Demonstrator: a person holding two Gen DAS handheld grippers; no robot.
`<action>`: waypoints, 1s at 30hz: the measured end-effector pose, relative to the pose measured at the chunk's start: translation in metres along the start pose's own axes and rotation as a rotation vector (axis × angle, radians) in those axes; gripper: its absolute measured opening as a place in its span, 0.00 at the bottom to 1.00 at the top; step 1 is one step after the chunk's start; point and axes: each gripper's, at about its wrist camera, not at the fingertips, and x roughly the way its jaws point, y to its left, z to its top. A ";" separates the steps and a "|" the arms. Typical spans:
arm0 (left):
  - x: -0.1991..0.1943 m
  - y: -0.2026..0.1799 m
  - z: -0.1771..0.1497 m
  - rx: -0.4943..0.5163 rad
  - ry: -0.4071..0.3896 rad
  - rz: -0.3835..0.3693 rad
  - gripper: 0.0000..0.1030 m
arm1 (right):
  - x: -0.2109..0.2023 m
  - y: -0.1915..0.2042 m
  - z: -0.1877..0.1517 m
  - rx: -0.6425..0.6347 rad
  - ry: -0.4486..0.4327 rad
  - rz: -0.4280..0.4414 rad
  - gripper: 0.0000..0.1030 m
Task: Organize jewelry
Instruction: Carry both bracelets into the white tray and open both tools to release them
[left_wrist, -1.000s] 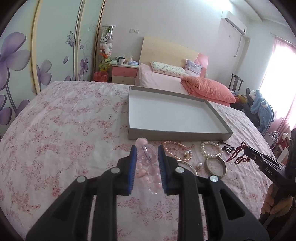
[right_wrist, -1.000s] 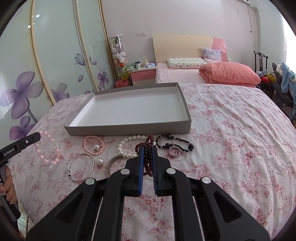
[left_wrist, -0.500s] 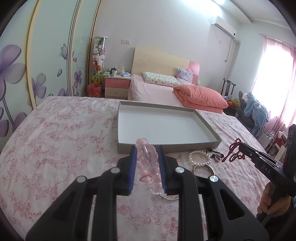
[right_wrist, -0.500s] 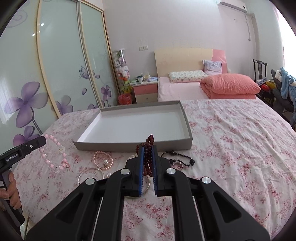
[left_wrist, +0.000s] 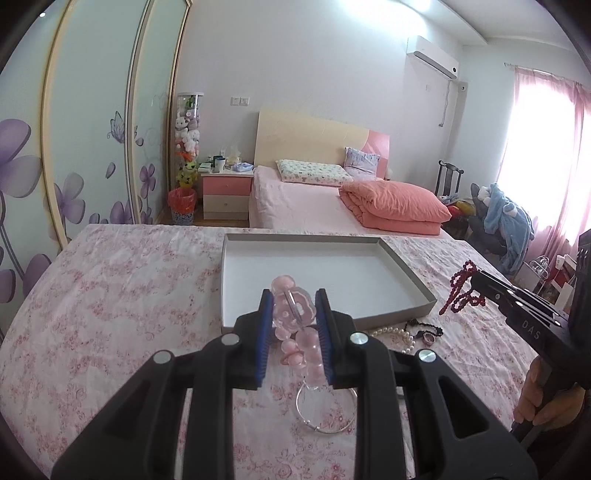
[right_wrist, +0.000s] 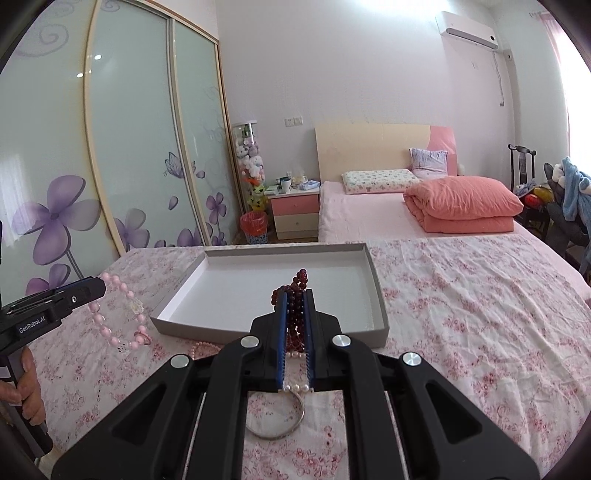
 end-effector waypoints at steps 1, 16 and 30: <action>0.001 0.000 0.003 0.002 -0.005 0.002 0.23 | 0.001 0.000 0.002 -0.004 -0.004 0.000 0.09; 0.052 0.006 0.044 0.010 -0.018 0.050 0.23 | 0.046 -0.003 0.037 0.008 -0.047 -0.005 0.09; 0.131 0.008 0.066 -0.006 0.039 0.053 0.23 | 0.130 -0.021 0.044 0.046 0.064 -0.030 0.09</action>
